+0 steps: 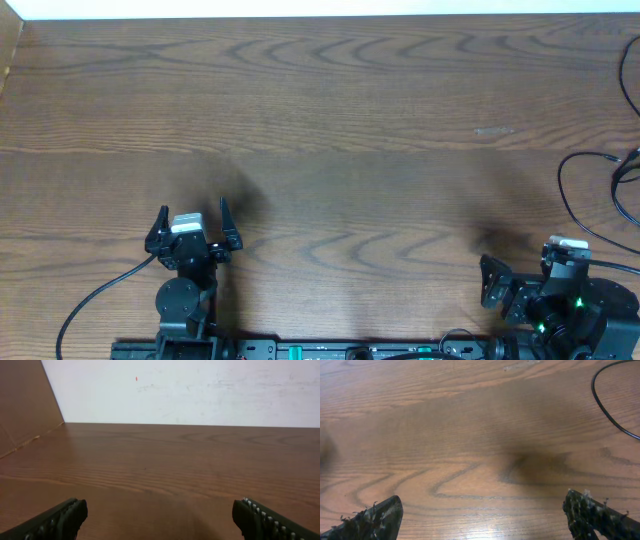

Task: Untangle cables

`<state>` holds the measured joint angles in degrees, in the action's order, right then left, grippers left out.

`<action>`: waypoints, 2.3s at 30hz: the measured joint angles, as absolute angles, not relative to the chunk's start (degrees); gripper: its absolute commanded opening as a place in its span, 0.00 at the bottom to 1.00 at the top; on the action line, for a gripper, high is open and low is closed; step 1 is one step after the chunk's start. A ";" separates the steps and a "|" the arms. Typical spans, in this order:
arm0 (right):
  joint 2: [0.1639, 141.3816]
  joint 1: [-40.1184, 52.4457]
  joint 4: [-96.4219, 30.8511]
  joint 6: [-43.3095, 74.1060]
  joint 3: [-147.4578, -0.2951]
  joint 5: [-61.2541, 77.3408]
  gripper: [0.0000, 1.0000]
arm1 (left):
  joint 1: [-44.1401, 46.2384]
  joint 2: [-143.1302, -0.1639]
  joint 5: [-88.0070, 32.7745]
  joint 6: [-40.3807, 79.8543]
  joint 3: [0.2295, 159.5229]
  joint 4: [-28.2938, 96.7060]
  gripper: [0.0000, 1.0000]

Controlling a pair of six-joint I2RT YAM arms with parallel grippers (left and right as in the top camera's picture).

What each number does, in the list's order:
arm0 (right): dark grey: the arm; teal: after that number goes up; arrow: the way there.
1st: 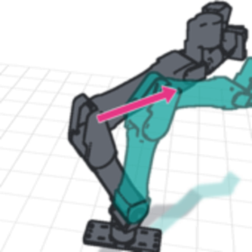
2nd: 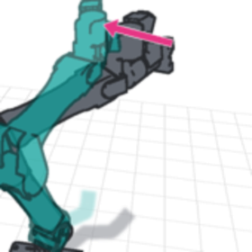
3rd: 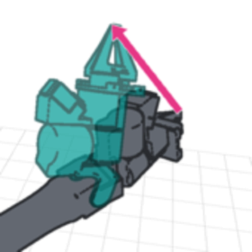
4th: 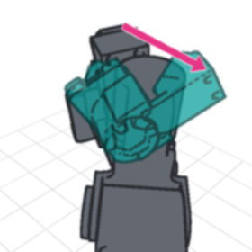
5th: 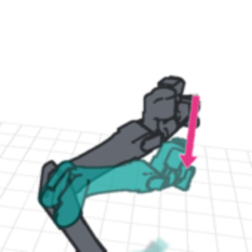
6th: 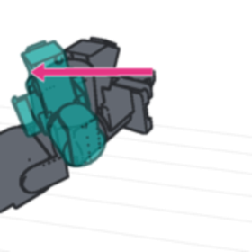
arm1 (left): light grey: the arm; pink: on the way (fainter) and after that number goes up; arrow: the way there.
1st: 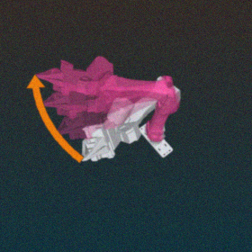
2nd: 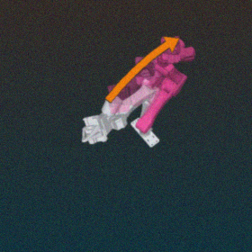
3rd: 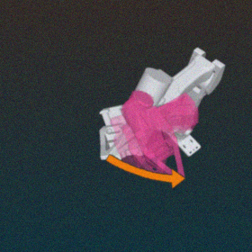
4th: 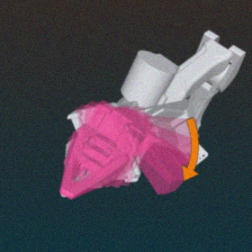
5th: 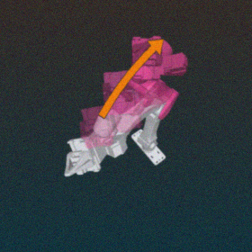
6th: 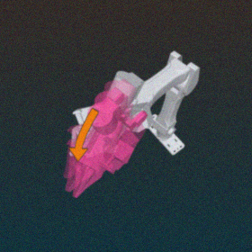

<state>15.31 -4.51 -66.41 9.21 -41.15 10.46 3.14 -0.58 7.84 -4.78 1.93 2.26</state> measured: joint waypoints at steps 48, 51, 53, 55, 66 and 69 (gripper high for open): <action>0.71 -4.51 -5.50 -1.34 -2.02 1.45 0.99 | 3.14 -0.58 7.84 -4.80 1.93 2.26 0.98; 0.69 -4.51 -4.40 -1.74 -0.97 1.45 0.99 | 3.14 -0.58 7.84 -4.80 1.93 2.24 0.98; 0.69 -4.51 -4.38 -1.96 -0.62 1.43 0.99 | 3.14 -0.58 7.84 -4.80 1.93 2.24 0.98; 0.69 -4.51 -4.25 -2.00 -0.62 1.41 0.99 | 3.14 -0.58 7.84 -4.80 1.93 2.24 0.98; 0.69 -4.51 -4.27 -6.76 -0.62 1.02 0.99 | 3.14 -0.58 7.84 -4.80 1.93 2.24 0.98; 0.69 -4.51 -4.27 -7.16 -0.60 1.02 0.99 | 3.14 -0.58 7.84 -4.80 1.93 2.24 0.98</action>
